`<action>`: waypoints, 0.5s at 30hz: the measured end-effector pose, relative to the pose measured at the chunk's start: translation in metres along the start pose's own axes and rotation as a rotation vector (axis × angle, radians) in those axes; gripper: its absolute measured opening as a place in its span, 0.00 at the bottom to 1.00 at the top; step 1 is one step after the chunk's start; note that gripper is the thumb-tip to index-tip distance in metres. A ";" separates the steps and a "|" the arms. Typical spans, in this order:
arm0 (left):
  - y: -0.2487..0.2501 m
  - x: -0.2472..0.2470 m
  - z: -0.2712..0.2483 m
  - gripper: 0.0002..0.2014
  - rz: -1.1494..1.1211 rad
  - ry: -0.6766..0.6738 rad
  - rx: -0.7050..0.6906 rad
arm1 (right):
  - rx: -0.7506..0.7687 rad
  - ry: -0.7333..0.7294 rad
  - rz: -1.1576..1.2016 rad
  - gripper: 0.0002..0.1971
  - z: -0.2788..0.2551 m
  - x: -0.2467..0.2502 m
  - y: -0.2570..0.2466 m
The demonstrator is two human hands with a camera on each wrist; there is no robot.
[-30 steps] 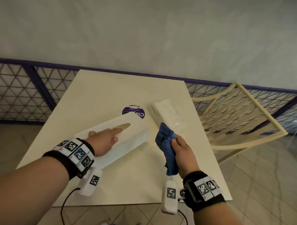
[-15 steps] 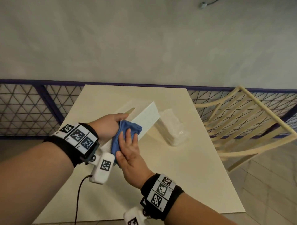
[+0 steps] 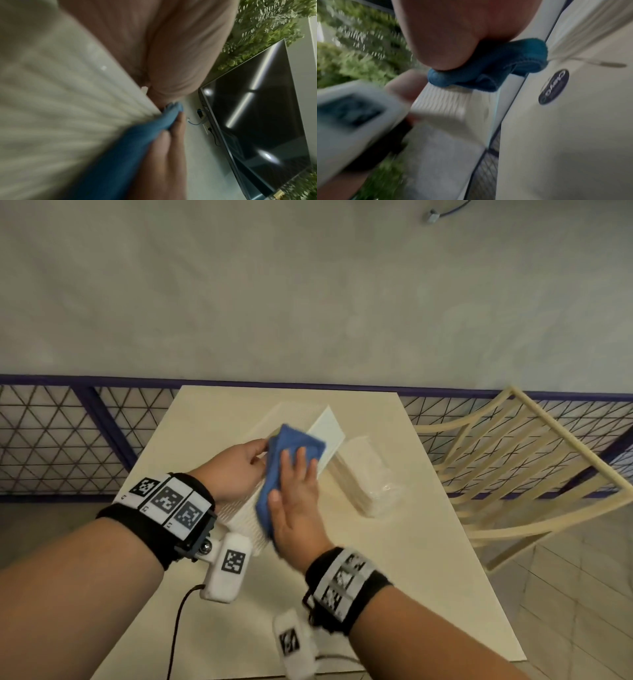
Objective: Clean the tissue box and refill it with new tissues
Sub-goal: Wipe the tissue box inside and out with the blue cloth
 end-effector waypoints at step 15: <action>-0.015 -0.015 -0.025 0.24 0.101 -0.137 -0.072 | -0.293 0.246 0.309 0.27 0.034 0.068 0.048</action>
Point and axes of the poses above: each hand's wrist, its own z-axis towards the middle knuckle, its own x-axis out of the back of the hand, y = z × x, the point moved 7 cm from there along z, towards the middle knuckle, and after that the axes turned 8 degrees about -x, right-handed, at the moved point
